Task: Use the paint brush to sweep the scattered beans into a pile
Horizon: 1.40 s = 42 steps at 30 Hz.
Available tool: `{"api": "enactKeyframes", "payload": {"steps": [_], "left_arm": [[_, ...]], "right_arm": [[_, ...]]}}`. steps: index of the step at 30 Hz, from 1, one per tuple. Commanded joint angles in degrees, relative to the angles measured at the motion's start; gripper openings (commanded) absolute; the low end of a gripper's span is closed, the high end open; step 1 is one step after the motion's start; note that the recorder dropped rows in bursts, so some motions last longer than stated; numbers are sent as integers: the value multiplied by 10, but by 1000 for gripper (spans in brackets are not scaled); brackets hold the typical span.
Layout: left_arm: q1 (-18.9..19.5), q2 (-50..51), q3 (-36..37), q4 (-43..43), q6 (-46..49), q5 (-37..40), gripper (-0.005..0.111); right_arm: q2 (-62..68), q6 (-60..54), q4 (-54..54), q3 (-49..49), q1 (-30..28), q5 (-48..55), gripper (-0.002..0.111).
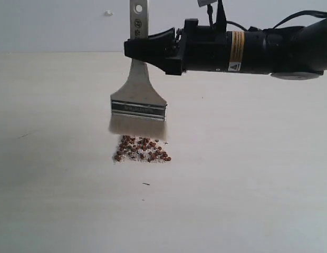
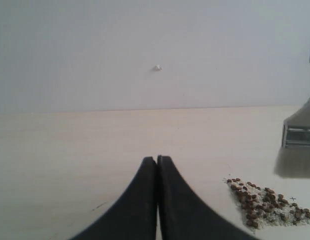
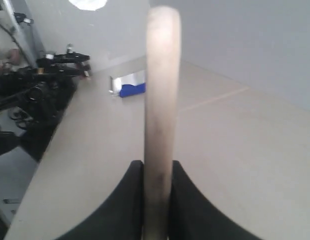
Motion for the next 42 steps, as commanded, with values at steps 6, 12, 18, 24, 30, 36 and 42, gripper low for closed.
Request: {"api": "enactKeyframes", "payload": {"steps": [6,12,18,24,30,36,42], "left_arm": [[-4,-4,0,0,-2,-2,0],[-4,-4,0,0,-2,-2,0],[-4,-4,0,0,-2,-2,0],[-4,-4,0,0,-2,-2,0],[-4,-4,0,0,-2,-2,0],[-4,-4,0,0,-2,-2,0],[-4,-4,0,0,-2,-2,0]], "right_arm": [[-87,45,55,-2,65,561,0],[-96,105,24,-2,156,850,0],[-57,379,-174,-2,264,1080,0],[7,550,-247,-2,351,1173,0],[63,602,-245,-3,385,1205,0],[76,602,-243,-3,386,1175,0],[80,602,-240,-29,386,1139,0]]}}
